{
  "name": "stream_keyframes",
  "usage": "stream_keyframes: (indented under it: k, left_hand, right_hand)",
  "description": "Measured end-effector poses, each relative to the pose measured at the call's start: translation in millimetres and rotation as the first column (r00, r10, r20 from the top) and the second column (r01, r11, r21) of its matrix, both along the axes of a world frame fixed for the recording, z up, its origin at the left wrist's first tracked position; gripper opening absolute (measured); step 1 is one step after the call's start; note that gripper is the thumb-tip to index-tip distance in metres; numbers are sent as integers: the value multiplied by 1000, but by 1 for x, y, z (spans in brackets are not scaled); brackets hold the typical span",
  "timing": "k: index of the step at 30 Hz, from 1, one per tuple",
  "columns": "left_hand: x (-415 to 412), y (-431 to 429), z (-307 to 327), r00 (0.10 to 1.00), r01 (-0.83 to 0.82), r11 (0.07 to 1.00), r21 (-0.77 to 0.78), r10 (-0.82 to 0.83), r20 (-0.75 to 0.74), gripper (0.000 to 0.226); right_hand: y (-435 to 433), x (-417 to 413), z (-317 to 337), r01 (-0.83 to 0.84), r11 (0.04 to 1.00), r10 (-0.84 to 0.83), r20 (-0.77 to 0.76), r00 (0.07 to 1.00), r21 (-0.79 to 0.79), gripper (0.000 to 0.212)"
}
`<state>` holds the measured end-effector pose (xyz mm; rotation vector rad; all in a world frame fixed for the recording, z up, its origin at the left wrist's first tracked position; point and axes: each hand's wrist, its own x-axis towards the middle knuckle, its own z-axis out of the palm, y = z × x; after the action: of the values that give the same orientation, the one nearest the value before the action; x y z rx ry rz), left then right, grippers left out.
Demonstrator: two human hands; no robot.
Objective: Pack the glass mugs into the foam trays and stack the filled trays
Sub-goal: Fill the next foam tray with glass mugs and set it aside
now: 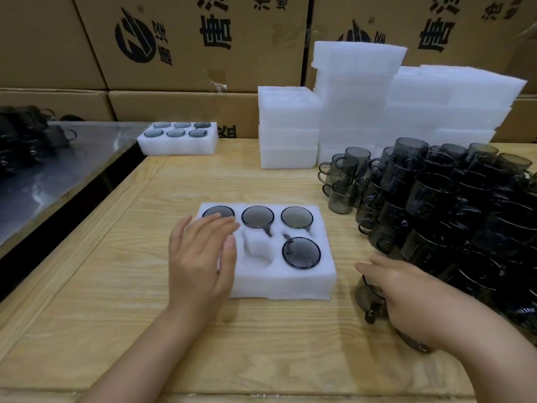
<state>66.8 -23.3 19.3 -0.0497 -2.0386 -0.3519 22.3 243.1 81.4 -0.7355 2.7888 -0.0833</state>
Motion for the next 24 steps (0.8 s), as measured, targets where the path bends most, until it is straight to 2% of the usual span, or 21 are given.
stream_keyframes:
  k: [4, 9, 13, 19, 22, 24]
  left_hand:
    - [2, -12, 3, 1000, 20, 976, 218, -16, -17, 40]
    - [2, -20, 5, 999, 40, 949, 312, -30, -36, 41]
    - [1, -19, 3, 997, 75, 946, 315, -70, -27, 42]
    - [1, -19, 3, 996, 91, 961, 261, -85, -33, 41]
    - [1, -20, 8, 990, 143, 970, 195, -140, -29, 37]
    - [2, -21, 13, 977, 214, 961, 174, -214, -19, 31]
  right_hand:
    - [-4, -11, 4, -22, 998, 21, 13, 1000, 62, 66]
    - [-16, -37, 1, 8, 993, 0, -74, 997, 114, 67]
    - [-22, -49, -3, 3, 990, 18, -148, 989, 141, 55]
    - [-23, -46, 14, -91, 964, 135, -163, 977, 249, 47]
    - [-16, -36, 36, -88, 980, 143, -331, 933, 176, 47]
    - [-16, -29, 50, -64, 997, 72, -426, 902, 33, 48]
